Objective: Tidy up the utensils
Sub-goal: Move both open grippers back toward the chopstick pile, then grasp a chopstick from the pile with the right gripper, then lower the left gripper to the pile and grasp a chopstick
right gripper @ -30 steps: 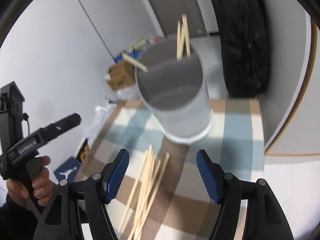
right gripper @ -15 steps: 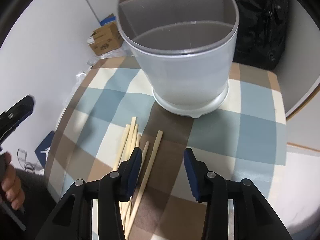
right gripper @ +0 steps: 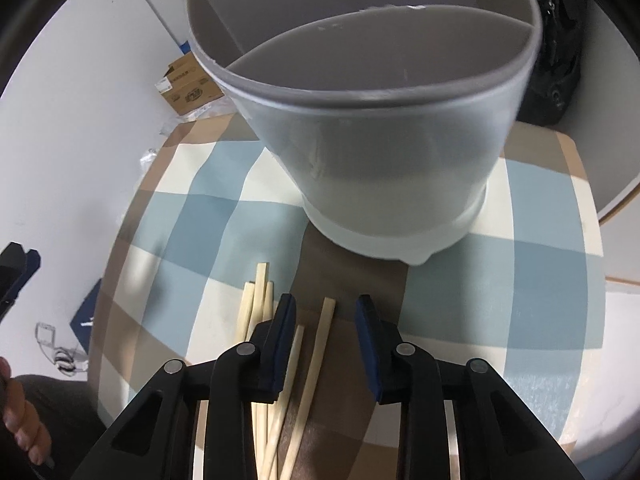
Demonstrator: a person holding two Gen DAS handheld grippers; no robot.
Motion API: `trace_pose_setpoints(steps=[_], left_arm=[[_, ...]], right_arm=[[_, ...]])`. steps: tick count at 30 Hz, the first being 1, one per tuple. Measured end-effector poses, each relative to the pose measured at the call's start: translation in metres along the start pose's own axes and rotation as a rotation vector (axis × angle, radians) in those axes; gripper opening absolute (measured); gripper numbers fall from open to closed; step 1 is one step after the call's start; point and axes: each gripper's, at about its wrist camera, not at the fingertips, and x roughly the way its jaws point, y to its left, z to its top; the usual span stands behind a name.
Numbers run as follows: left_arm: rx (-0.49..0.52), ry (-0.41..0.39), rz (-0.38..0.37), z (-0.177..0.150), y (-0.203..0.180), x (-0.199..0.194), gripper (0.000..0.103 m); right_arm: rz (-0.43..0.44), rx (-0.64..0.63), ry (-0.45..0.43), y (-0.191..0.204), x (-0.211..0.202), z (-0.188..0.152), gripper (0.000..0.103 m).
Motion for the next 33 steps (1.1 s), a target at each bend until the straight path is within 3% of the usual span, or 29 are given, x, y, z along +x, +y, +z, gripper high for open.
trace_pose_setpoints(steps=[3,5,13,21,24,33], left_arm=[[0.004,-0.002,0.001,0.000,0.000,-0.001,0.079],[0.007,-0.003,0.005,0.000,-0.001,0.000,0.079],[0.037,0.000,0.024,-0.003,-0.005,0.004,0.079],[0.074,0.008,0.035,-0.008,-0.015,0.009,0.079],[0.086,0.023,0.022,-0.010,-0.021,0.011,0.079],[0.098,0.112,0.009,-0.022,-0.032,0.029,0.079]], right_arm=[[-0.037,-0.014,0.003,0.002,0.000,-0.001,0.018],[-0.025,-0.018,0.019,0.004,0.000,-0.003,0.006],[-0.027,-0.020,-0.016,0.003,-0.007,-0.005,0.005],[0.035,0.020,-0.142,-0.008,-0.046,-0.006,0.005],[0.108,0.044,-0.159,-0.014,-0.057,-0.008,0.005],[0.148,0.062,-0.240,-0.023,-0.093,-0.020,0.005]])
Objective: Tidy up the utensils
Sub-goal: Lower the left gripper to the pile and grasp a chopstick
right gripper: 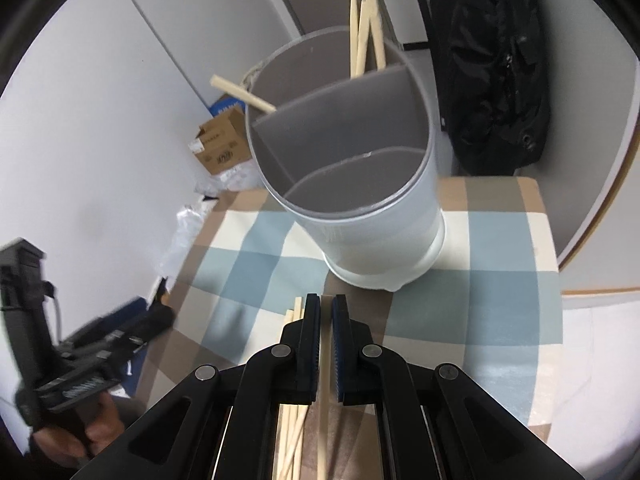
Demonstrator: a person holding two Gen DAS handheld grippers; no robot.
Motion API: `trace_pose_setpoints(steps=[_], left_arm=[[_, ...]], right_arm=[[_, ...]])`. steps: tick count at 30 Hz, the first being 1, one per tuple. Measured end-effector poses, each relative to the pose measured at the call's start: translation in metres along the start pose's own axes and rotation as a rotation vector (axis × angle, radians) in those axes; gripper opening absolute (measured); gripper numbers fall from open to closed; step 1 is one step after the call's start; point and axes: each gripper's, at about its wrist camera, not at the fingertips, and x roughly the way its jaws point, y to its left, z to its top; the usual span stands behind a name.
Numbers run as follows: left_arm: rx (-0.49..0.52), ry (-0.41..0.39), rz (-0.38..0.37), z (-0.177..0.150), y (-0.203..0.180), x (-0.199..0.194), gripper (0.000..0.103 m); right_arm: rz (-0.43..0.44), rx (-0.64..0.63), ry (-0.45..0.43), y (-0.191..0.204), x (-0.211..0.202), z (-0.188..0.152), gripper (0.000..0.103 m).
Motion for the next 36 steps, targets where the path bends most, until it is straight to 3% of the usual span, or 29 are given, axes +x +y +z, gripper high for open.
trace_pose_setpoints(steps=[4,11,20,29,36], left_arm=[[0.068,0.066,0.023,-0.010,-0.014,0.011,0.079],[0.115,0.175,-0.005,-0.025,-0.032,0.022,0.079],[0.240,0.239,0.098,-0.044,-0.056,0.033,0.079],[0.193,0.280,0.132,-0.034,-0.053,0.042,0.074],[0.166,0.288,0.130,-0.017,-0.057,0.055,0.061]], right_arm=[[0.014,-0.005,-0.047,-0.001,-0.017,-0.001,0.005],[0.036,0.008,-0.117,-0.004,-0.033,-0.001,0.005],[0.074,0.024,-0.179,-0.014,-0.057,0.000,0.005],[0.102,0.046,-0.215,-0.022,-0.072,0.000,0.005],[0.116,0.038,-0.232,-0.023,-0.081,0.000,0.005]])
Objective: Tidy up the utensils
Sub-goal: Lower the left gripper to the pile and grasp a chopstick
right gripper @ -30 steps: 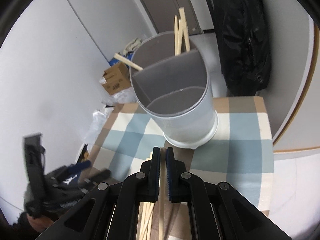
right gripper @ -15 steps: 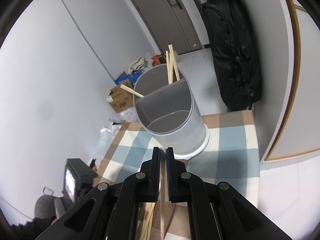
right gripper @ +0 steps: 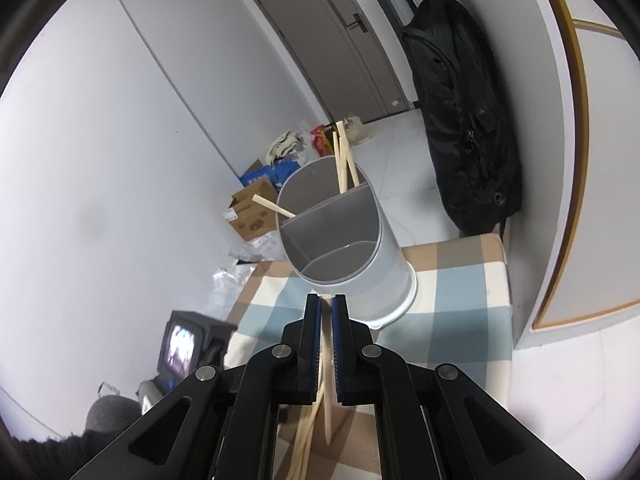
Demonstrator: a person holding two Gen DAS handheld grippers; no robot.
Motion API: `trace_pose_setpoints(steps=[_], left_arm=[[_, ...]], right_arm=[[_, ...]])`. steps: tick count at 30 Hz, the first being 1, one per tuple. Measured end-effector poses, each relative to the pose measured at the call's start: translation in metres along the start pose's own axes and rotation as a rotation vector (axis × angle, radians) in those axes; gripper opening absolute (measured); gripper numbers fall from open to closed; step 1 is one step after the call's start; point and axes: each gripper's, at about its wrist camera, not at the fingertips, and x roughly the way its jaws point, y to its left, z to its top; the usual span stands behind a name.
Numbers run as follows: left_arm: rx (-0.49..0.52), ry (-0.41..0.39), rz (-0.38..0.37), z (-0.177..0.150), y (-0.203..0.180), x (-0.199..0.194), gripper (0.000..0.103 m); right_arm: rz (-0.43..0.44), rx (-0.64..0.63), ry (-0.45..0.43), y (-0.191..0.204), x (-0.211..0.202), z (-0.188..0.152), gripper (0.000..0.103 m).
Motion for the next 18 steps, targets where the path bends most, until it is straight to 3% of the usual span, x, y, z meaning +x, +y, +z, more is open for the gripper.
trace_pose_setpoints(steps=[4,15,18], left_arm=[[0.001,-0.003,0.004,0.010,-0.003,0.005,0.054],[0.003,0.011,-0.041,0.029,0.003,0.011,0.004],[-0.040,0.004,-0.076,0.032,0.008,0.012,0.002]], right_arm=[[0.007,0.017,-0.001,-0.004,-0.002,0.000,0.005],[0.009,0.030,-0.012,-0.012,-0.007,0.004,0.005],[0.006,0.031,-0.013,-0.013,-0.008,0.003,0.005]])
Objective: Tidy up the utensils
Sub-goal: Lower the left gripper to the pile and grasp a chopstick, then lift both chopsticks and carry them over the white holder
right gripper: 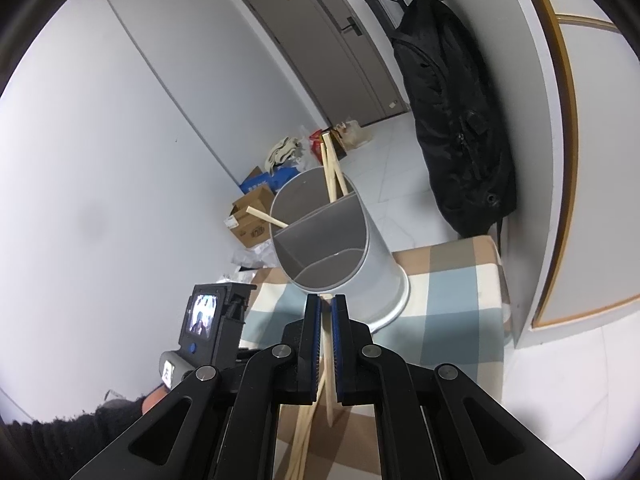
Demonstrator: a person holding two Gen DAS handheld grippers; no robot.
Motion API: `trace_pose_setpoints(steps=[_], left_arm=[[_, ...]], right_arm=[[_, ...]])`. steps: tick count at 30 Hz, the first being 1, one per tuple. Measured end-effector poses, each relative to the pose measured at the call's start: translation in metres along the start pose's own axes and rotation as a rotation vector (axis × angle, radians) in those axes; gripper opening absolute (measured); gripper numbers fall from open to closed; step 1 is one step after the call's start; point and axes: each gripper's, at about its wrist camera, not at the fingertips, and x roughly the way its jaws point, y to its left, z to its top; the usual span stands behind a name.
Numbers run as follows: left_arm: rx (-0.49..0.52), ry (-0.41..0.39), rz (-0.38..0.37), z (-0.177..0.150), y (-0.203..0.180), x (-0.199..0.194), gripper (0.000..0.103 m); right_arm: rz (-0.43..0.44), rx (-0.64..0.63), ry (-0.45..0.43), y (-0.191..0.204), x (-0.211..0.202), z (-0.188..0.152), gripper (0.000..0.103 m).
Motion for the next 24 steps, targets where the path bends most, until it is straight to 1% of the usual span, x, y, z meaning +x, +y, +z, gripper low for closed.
trace_pose_setpoints(steps=[4,7,11,14,17,24], left_arm=[[-0.066,-0.029,-0.042,-0.001,0.008,-0.006,0.002],[-0.101,-0.092,-0.062,0.000,0.015,-0.020,0.002],[-0.135,-0.205,-0.093,-0.005,0.022,-0.046,0.002],[-0.132,-0.293,-0.103,-0.013,0.023,-0.070,0.002],[-0.128,-0.362,-0.118,-0.021,0.020,-0.088,0.002],[-0.110,-0.480,-0.163,-0.022,0.020,-0.117,0.002]], right_arm=[[-0.003,0.000,-0.004,0.000,-0.001,0.000,0.005],[-0.002,-0.004,-0.010,0.001,-0.003,0.000,0.005],[0.000,-0.019,-0.021,0.003,-0.004,-0.001,0.005],[-0.004,-0.045,-0.027,0.009,-0.005,-0.002,0.005],[-0.012,-0.072,-0.032,0.017,-0.006,-0.003,0.005],[-0.026,-0.094,-0.052,0.030,-0.011,-0.003,0.005]])
